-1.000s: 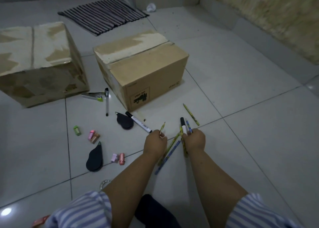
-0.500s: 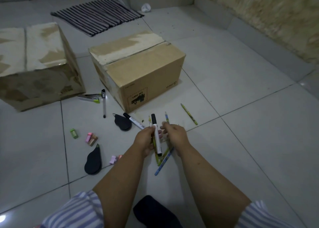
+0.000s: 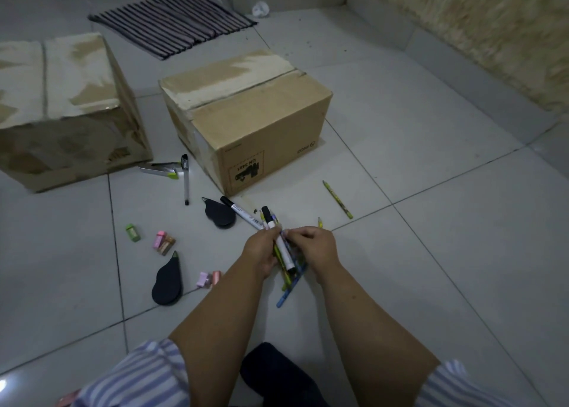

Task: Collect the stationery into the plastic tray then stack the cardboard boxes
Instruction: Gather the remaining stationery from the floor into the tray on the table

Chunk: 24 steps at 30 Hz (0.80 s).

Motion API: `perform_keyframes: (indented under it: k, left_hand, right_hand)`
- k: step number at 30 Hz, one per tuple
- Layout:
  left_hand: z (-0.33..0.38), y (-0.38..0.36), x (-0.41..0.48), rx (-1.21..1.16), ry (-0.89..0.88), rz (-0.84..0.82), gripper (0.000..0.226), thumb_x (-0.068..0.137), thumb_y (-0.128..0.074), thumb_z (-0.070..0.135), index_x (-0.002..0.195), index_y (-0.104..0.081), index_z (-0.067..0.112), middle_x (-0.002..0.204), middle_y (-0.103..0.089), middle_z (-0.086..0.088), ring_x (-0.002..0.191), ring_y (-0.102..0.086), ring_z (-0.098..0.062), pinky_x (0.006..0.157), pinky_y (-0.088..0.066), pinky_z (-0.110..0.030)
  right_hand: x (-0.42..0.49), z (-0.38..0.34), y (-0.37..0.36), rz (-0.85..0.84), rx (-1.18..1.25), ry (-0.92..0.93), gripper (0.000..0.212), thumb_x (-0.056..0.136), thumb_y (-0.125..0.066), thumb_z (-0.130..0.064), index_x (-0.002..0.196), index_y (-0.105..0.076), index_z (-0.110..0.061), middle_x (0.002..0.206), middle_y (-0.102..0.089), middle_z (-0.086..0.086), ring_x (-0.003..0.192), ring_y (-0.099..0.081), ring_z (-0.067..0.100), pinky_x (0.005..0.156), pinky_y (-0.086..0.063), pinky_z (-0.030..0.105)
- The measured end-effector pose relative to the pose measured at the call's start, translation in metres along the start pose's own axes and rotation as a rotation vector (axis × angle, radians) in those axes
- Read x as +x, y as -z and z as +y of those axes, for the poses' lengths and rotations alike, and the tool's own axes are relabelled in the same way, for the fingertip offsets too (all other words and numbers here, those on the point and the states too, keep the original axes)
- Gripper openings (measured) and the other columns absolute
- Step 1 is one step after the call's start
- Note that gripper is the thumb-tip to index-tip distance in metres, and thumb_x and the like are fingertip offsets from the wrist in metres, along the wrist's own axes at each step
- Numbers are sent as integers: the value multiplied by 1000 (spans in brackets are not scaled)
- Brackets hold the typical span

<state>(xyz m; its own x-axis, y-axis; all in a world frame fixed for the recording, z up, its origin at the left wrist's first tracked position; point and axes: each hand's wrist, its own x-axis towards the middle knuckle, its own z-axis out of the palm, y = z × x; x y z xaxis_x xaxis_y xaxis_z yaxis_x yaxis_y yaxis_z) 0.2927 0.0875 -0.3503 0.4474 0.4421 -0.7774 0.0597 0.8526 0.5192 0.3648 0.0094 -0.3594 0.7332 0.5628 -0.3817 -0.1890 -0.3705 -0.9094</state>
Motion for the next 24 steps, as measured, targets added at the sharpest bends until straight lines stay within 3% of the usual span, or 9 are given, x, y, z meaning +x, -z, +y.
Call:
perform_keyframes:
  k: [2,5,7,10,13,14,17,21,24]
  left_hand:
    - [-2,1,1,21,-5,3,42,97,-48,11,137,-40,-1,118,-60,-22,92,-61,-32,80,-50,-45]
    - [-4,3,6,75,-10,26,36,97,-47,11,130,-44,-3,87,-61,-13,70,-57,-24,70,-50,-42]
    - [-5,3,7,104,-10,20,25,97,-47,11,120,-48,1,78,-57,-10,67,-55,-23,66,-49,-40]
    - [-6,1,8,133,-27,20,11,96,-50,8,105,-49,2,76,-56,-10,67,-55,-23,73,-50,-41]
    - [-6,-5,11,150,-50,13,12,95,-51,7,105,-49,1,76,-56,-11,66,-54,-23,75,-51,-39]
    - [-6,-6,13,162,-62,14,13,95,-51,7,106,-49,1,76,-56,-11,65,-54,-23,75,-51,-38]
    - [-6,-7,20,209,-92,21,24,94,-51,8,116,-50,-1,76,-57,-11,64,-55,-23,70,-52,-37]
    - [-10,-5,20,231,-75,14,34,95,-51,9,124,-47,-8,75,-57,-12,61,-55,-24,65,-52,-34]
    - [-12,-3,19,240,-85,29,34,94,-52,8,123,-47,-9,74,-55,-12,60,-53,-23,62,-52,-32]
  right_hand:
    - [2,0,4,136,-51,48,11,80,-70,-11,77,-72,-1,76,-70,13,66,-62,16,62,-50,20]
    - [11,1,20,387,-225,145,10,83,-63,-5,80,-68,4,85,-68,21,74,-57,21,65,-40,20]
    - [15,-1,31,406,-366,195,11,85,-59,-3,89,-66,4,98,-63,22,81,-58,26,69,-40,22]
    - [24,-9,40,338,-570,261,19,88,-51,0,104,-61,2,118,-54,17,99,-56,28,75,-35,19]
    - [41,-18,41,281,-644,263,33,91,-39,5,120,-55,3,132,-47,14,117,-49,28,94,-37,25]
    - [48,-20,43,261,-659,241,33,92,-35,5,119,-55,2,129,-48,13,116,-49,26,94,-39,28]
    - [66,-28,46,279,-797,214,31,87,-31,11,92,-55,-9,103,-56,17,89,-48,21,68,-34,26]
    - [76,-30,56,297,-950,160,29,86,-37,15,92,-61,0,109,-56,24,91,-55,28,66,-36,29]
    - [70,-25,59,317,-865,126,18,85,-44,8,93,-60,6,106,-56,26,93,-58,35,67,-41,33]
